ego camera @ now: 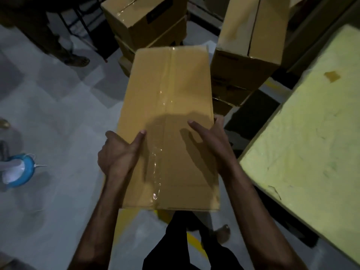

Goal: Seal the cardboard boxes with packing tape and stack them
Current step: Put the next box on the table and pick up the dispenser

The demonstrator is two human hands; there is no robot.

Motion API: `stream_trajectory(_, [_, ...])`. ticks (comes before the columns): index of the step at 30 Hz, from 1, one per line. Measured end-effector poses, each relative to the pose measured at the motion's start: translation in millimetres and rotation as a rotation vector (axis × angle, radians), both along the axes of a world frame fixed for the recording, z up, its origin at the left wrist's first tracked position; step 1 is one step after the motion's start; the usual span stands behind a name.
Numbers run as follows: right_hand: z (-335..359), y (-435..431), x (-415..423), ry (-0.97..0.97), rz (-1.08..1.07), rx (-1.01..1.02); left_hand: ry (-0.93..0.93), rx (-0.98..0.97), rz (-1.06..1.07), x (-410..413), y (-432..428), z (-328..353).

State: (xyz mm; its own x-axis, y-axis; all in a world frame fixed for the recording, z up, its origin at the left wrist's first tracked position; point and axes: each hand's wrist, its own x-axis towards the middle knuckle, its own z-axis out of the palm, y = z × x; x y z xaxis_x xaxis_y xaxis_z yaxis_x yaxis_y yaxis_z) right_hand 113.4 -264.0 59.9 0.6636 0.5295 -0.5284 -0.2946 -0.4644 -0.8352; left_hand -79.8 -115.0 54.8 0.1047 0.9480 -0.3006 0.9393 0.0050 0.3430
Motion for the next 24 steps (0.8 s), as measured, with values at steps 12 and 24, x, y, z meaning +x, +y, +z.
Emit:
stream_trajectory(12, [145, -261, 94, -0.214, -0.151, 0.158, -0.332, 0.293, -0.191, 103, -256, 143])
stream_trajectory(24, [141, -503, 204, -0.488, -0.563, -0.177, -0.416, 0.135, -0.666, 295, -455, 119])
